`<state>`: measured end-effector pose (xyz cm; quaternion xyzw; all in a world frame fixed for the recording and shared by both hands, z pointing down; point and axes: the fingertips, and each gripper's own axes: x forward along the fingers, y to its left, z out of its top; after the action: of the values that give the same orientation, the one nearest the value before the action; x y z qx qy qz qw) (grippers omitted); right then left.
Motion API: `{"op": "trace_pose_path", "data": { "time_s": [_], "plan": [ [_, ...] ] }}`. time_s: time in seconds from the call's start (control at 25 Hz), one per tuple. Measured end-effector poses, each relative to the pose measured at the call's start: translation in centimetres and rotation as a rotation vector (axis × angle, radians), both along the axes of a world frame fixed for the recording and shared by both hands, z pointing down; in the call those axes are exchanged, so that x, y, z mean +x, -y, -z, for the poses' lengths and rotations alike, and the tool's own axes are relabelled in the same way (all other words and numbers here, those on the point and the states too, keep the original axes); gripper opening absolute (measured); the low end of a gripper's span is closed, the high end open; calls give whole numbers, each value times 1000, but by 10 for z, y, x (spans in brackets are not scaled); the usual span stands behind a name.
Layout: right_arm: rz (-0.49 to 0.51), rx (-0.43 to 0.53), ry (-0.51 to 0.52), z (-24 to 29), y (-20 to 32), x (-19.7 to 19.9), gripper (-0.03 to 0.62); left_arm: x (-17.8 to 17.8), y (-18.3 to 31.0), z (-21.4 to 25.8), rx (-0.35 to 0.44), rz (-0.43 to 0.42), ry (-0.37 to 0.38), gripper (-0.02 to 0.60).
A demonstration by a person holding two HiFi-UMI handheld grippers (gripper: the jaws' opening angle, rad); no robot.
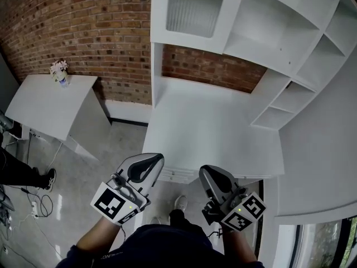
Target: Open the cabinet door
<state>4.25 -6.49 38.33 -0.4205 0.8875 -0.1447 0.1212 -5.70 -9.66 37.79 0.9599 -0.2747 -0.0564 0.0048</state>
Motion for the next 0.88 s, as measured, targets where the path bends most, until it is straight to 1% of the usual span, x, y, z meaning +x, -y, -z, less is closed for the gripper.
{"op": "trace_pose_path", "data": {
  "time_s": [0.12, 0.24, 0.4, 0.52, 0.64, 0.72, 0.88],
  "plan": [
    [17, 6, 7, 2, 27, 19, 26, 19, 24, 2, 5, 15, 11, 8],
    [34, 6, 14, 2, 51, 39, 26, 37, 47, 4, 6, 40, 7, 6],
    [62, -1, 28, 0, 81, 65, 26, 60, 77, 1, 5, 72, 35, 6],
    [77, -8, 35, -3, 101, 84, 26, 75, 98, 11, 25, 89, 22, 6],
    [87, -5, 42, -3, 116, 98, 26, 81, 115, 15, 47, 121, 25, 7],
    [88, -2, 53, -4, 125, 105, 26, 85, 126, 14, 43, 144, 38, 7],
    [82, 9, 81, -4, 142, 119, 26, 101, 145, 20, 62, 154, 70, 8]
  ]
}}
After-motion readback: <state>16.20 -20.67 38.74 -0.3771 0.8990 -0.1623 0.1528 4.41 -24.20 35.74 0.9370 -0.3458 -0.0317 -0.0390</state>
